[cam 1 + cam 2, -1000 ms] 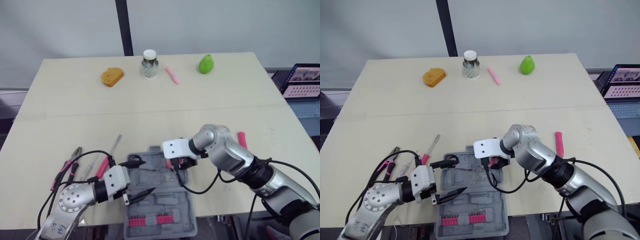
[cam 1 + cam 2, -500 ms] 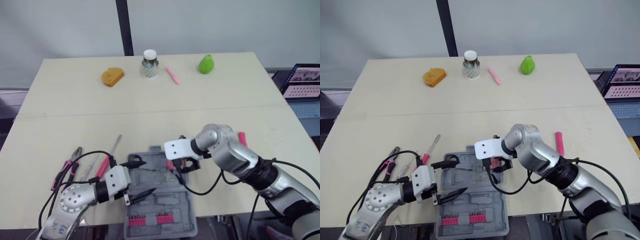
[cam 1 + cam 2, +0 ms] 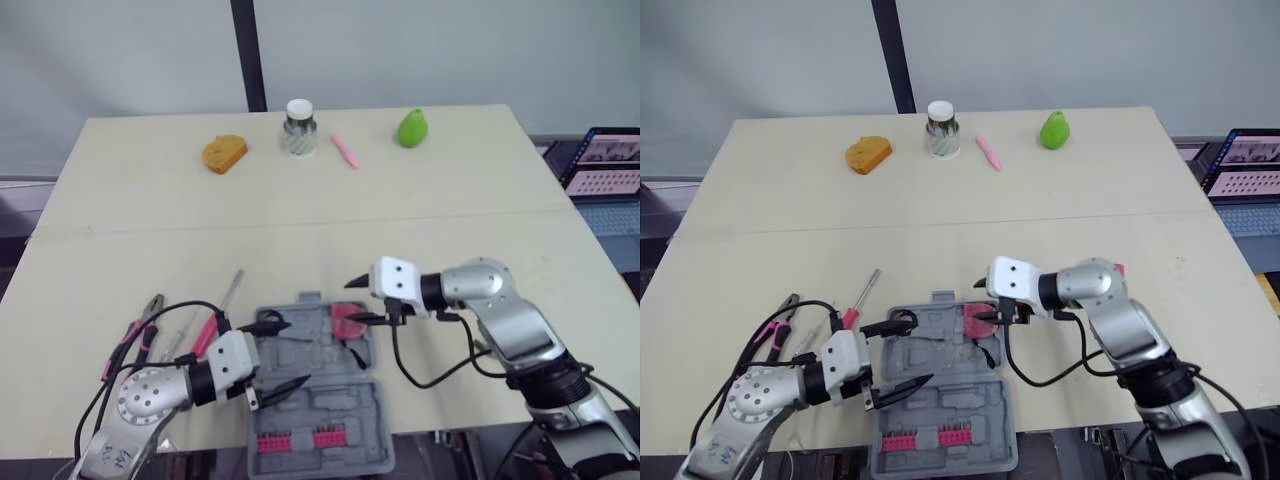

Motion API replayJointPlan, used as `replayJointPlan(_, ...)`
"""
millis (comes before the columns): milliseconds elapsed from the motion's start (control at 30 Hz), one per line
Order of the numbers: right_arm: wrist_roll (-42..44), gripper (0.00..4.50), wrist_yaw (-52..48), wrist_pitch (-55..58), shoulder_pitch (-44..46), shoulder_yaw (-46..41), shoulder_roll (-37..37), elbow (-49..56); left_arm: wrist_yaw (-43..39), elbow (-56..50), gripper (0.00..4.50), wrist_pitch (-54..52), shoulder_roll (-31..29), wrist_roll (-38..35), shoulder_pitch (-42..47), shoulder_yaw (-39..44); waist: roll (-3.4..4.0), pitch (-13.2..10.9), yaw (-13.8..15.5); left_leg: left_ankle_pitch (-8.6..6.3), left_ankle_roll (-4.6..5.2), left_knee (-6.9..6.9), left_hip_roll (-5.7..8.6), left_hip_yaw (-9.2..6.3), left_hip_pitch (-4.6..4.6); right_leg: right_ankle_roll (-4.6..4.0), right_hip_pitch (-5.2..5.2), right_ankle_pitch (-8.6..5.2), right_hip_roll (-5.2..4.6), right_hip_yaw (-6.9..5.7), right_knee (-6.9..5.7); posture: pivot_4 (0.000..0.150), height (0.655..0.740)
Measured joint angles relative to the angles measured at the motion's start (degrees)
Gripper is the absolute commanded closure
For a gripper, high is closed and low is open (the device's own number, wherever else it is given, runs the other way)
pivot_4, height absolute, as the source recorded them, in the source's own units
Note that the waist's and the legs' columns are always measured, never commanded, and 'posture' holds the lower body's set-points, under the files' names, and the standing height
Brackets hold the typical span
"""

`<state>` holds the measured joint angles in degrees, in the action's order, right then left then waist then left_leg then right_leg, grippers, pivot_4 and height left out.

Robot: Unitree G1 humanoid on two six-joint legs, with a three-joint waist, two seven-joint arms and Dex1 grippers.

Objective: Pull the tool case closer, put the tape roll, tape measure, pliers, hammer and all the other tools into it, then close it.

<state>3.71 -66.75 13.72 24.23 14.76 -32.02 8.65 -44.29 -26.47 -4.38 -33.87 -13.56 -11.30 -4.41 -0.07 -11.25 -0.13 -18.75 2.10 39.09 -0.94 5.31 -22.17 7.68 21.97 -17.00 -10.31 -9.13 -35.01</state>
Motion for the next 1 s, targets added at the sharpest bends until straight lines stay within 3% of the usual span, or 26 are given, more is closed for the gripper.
replayJointPlan(33,0.4,3.94,0.1,-2.6,-1.4,0.0,0.6,-1.7,-0.1,0.0,0.0,0.0,0.0,0.0,0.2,0.0,0.0,0.0,0.0,0.0,0.0,0.0,0.0,0.01,0.01,0.0,-0.01,0.0,0.0,0.01,0.01,0.15,0.74)
replayJointPlan(367,-1.1,3.94,2.7,-13.7,-1.6,2.7,4.2,-13.2,-0.9,0.0,0.0,-0.5,-0.5,-0.1,-0.2,0.1,0.01,0.0,-0.1,0.02,0.01,0.0,-0.04,0.03,0.03,0.0,0.0,0.0,0.02,0.04,-0.01,0.15,0.74)
replayJointPlan(1000,-3.7,3.94,3.2,-22.2,1.0,3.1,4.7,-22.9,-1.7,0.3,0.0,1.5,-0.6,0.0,-1.0,1.0,0.01,0.0,-0.1,0.02,0.0,0.01,-0.03,0.02,0.07,0.0,-0.04,0.0,0.01,0.04,-0.03,0.15,0.74)
